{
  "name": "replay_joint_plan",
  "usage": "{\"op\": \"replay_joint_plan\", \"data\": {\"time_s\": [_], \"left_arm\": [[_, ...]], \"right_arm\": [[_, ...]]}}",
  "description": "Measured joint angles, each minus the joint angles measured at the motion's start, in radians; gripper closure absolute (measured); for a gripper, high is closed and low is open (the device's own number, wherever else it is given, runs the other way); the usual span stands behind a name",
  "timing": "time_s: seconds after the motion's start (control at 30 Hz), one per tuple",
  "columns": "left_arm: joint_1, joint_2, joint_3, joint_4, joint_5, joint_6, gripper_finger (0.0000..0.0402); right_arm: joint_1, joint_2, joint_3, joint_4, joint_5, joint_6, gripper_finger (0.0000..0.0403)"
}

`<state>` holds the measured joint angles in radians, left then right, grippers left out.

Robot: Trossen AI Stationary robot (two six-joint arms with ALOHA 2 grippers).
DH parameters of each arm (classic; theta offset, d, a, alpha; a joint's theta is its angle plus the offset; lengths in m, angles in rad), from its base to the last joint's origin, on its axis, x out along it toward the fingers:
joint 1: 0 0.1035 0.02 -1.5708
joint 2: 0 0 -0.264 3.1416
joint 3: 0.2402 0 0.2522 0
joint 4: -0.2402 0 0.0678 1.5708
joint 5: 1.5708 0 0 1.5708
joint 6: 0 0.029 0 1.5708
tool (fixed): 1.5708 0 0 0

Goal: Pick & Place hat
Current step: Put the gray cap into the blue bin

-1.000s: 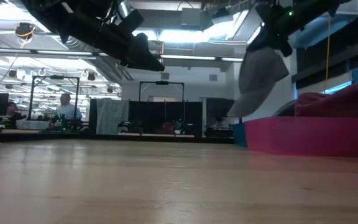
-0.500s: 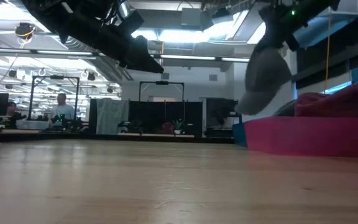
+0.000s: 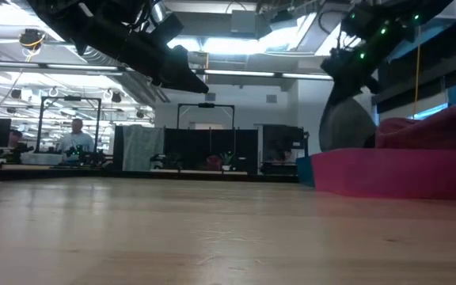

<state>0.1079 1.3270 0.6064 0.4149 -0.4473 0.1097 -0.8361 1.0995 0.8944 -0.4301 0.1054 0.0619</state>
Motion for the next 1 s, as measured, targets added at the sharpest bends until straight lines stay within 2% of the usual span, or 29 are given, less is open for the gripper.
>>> {"op": "replay_joint_plan", "data": {"time_s": [0.3,0.43,0.5,0.77,1.0], "left_arm": [[0.000,0.000,0.000,-0.004,0.000,-0.001,0.0260],[0.004,0.001,0.000,-0.010,0.000,-0.001,0.0261],[0.009,0.001,0.000,-0.010,-0.001,-0.002,0.0260],[0.026,0.007,0.000,-0.018,0.003,-0.022,0.0261],[0.026,0.007,0.000,-0.031,0.003,-0.037,0.0257]], "right_arm": [[-0.061,0.097,0.000,-0.128,0.027,-0.071,0.0374],[-0.066,0.098,0.000,-0.213,0.237,-0.073,0.0368],[-0.066,0.098,0.000,-0.240,0.288,-0.073,0.0360],[-0.067,0.108,0.000,-0.273,0.274,-0.053,0.0369],[-0.059,0.188,0.000,-0.281,0.348,-0.040,0.0347]]}}
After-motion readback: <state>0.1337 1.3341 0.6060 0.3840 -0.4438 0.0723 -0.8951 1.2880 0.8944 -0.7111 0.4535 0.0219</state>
